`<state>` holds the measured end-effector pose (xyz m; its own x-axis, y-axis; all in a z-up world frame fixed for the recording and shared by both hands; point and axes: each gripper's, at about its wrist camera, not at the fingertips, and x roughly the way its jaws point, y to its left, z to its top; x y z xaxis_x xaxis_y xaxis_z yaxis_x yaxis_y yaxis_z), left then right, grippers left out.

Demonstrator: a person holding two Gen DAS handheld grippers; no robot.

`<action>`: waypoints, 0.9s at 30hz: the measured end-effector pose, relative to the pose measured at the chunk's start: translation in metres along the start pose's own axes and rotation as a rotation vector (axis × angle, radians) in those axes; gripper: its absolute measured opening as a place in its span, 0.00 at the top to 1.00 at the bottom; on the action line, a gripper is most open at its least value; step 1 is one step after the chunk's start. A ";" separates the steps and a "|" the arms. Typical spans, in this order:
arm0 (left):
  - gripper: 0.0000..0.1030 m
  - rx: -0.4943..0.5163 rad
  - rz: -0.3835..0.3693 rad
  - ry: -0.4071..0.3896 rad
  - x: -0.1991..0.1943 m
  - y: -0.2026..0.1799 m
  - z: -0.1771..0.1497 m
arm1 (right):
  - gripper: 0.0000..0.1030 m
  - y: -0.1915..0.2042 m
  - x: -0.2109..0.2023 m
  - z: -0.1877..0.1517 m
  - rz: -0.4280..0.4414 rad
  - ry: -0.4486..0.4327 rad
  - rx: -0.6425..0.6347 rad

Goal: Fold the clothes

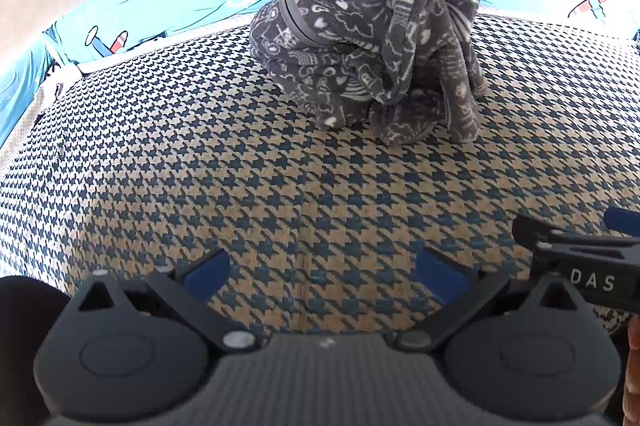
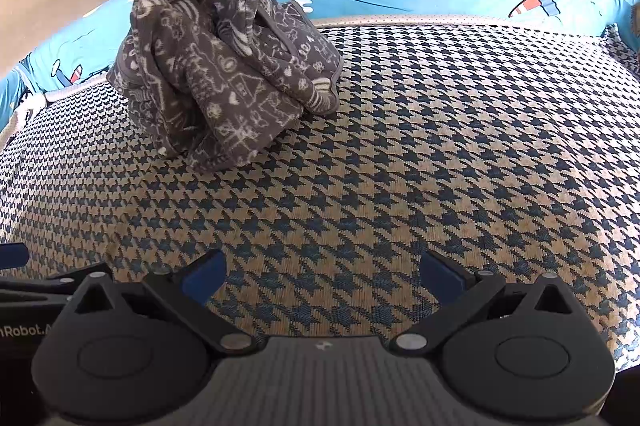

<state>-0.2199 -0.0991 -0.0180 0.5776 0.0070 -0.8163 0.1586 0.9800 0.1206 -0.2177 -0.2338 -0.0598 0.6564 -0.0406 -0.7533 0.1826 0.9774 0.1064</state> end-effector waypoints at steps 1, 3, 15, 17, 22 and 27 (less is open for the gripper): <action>0.00 0.001 0.000 0.001 0.000 0.000 0.000 | 0.00 0.000 0.000 0.000 0.001 0.001 -0.001; 0.00 0.002 -0.001 -0.001 0.000 0.001 0.000 | 0.00 0.000 0.001 0.000 0.005 0.003 -0.001; 0.00 -0.012 -0.003 0.001 0.001 0.002 -0.001 | 0.00 0.000 0.003 -0.001 0.005 0.010 -0.010; 0.00 -0.011 -0.002 -0.002 0.000 0.001 -0.001 | 0.00 -0.001 0.003 -0.001 0.005 0.007 -0.006; 0.00 -0.013 0.003 -0.006 -0.003 0.001 -0.001 | 0.00 -0.001 0.001 -0.001 0.001 0.002 -0.005; 0.00 -0.017 0.012 -0.012 -0.004 0.001 -0.001 | 0.00 0.000 0.002 -0.002 -0.012 0.002 0.001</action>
<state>-0.2231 -0.0980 -0.0152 0.5891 0.0165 -0.8079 0.1377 0.9831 0.1205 -0.2181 -0.2334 -0.0622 0.6529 -0.0521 -0.7557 0.1911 0.9767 0.0977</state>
